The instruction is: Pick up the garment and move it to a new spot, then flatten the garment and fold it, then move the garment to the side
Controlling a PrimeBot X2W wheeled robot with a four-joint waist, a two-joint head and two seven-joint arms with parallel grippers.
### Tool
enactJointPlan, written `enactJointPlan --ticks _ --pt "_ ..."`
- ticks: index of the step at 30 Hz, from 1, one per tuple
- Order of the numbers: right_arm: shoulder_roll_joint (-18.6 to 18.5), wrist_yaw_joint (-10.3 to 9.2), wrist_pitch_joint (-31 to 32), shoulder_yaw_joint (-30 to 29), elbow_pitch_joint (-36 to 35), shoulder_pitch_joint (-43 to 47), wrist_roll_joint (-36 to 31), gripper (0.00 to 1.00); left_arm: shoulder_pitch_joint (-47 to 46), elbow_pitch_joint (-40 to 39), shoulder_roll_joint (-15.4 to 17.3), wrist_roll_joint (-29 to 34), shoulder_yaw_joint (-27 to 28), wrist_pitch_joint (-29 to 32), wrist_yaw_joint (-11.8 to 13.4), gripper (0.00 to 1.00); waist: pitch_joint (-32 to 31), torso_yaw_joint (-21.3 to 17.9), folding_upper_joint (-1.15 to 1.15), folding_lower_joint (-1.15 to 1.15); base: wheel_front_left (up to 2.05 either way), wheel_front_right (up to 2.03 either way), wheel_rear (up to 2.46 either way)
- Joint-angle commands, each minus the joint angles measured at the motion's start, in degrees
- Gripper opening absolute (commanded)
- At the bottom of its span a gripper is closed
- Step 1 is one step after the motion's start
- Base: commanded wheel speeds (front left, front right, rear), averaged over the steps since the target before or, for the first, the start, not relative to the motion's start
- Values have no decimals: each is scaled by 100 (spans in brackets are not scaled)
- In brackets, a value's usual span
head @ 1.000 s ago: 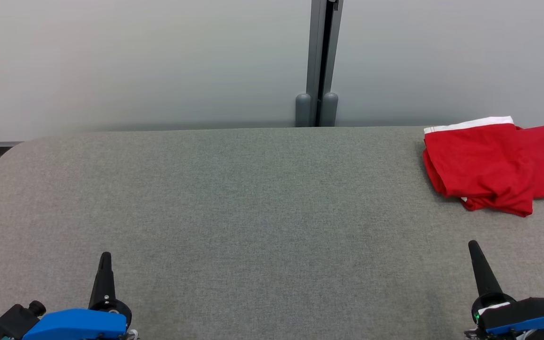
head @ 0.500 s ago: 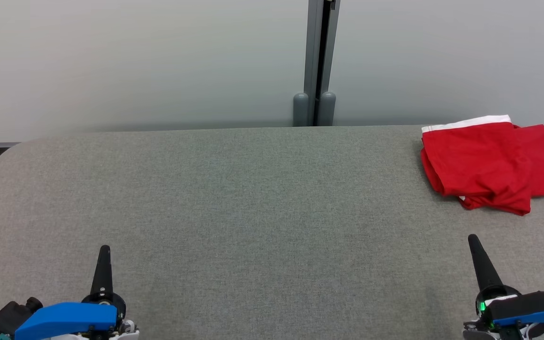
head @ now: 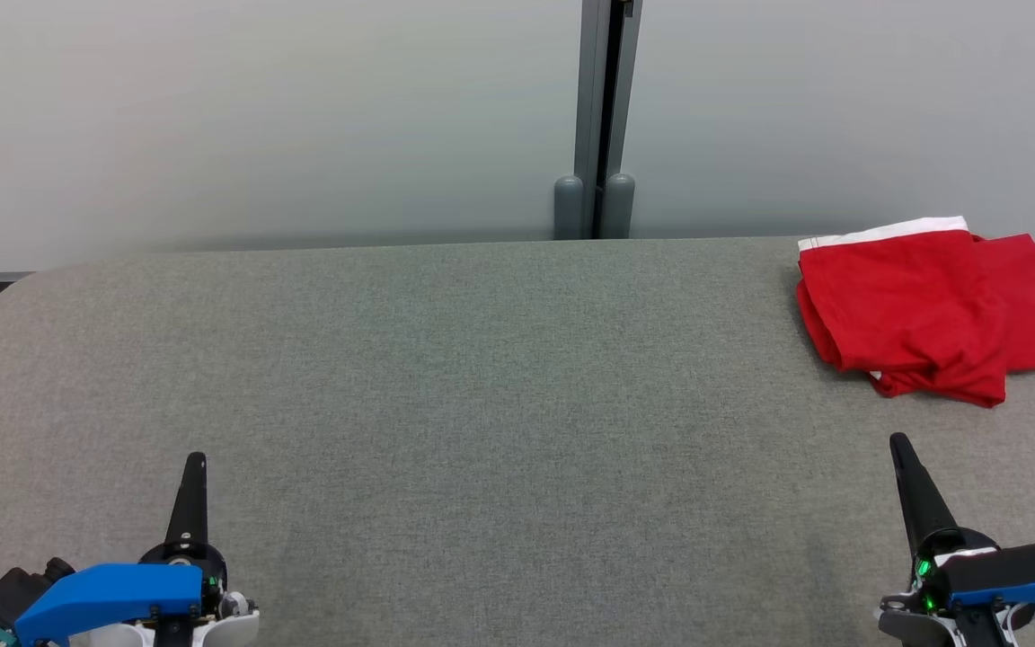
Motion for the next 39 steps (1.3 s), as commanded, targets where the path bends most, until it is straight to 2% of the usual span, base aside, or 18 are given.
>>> enactJointPlan --ticks 1,24,25,39 --pt "-44 2 27 0 -3 -109 141 0 -143 -50 7 -119 25 40 -47 0 1 -3 -1 0 0 0 0" --pt "-51 2 140 4 141 -289 1130 0 -286 -57 -32 -1018 155 302 -58 0 14 -49 -1 0 0 0 0" --pt "-54 2 188 6 208 -343 1560 0 -351 -57 -51 -1416 196 417 -58 0 20 -72 -1 0 0 0 0" --pt "-54 2 199 7 227 -379 1688 0 -370 -56 -56 -1535 216 456 -60 0 23 -81 -1 0 0 0 0"
